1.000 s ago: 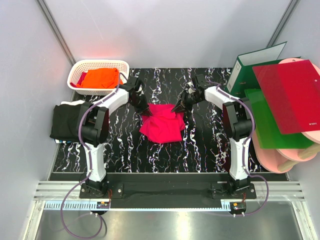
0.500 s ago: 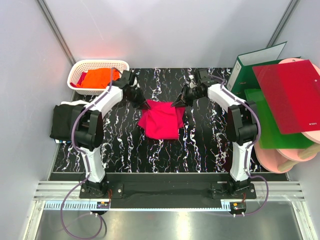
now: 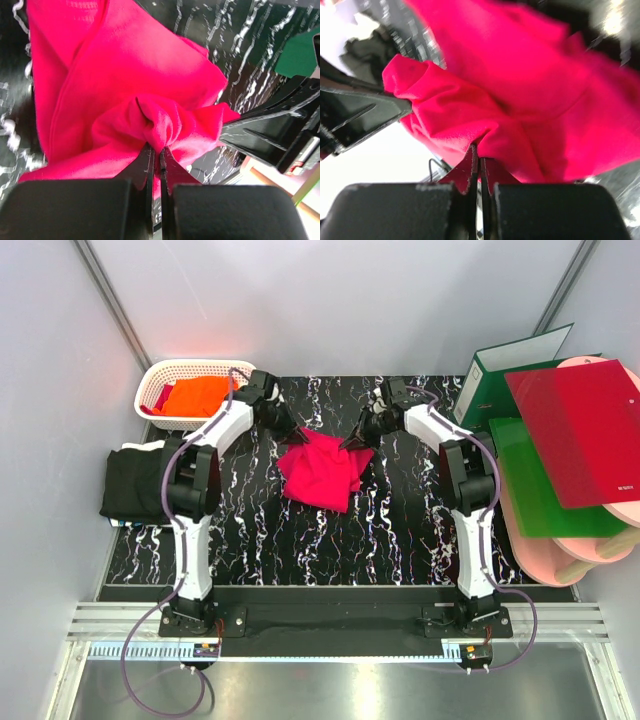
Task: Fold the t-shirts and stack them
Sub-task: Smooth out wrinkles on the folded tshirt
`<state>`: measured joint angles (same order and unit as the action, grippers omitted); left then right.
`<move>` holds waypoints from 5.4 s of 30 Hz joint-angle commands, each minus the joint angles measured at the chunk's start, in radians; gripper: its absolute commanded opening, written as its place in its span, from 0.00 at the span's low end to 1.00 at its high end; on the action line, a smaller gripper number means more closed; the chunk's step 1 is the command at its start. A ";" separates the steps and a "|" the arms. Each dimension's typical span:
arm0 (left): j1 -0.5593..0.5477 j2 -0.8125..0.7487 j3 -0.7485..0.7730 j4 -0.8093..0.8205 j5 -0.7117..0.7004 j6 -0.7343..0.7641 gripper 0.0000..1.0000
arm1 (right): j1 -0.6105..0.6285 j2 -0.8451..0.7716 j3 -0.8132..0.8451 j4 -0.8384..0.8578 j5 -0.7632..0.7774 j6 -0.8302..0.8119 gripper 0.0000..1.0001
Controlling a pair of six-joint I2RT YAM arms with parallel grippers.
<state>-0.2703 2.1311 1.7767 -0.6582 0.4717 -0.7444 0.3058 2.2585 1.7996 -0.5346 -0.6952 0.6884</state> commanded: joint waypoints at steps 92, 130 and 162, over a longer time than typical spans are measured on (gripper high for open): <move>0.095 -0.034 -0.206 0.141 0.229 0.077 0.27 | 0.072 0.039 -0.031 0.249 -0.110 0.247 0.04; 0.167 -0.056 -0.232 0.013 0.102 0.123 0.06 | 0.073 0.113 0.058 0.162 -0.092 0.217 0.03; 0.095 0.044 -0.157 0.312 0.372 0.008 0.62 | 0.098 0.107 0.106 -0.010 0.206 0.049 0.00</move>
<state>-0.2062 2.2608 1.5925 -0.3725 0.7792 -0.7692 0.4095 2.3783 1.8366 -0.4686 -0.5808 0.7696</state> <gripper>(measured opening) 0.407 0.010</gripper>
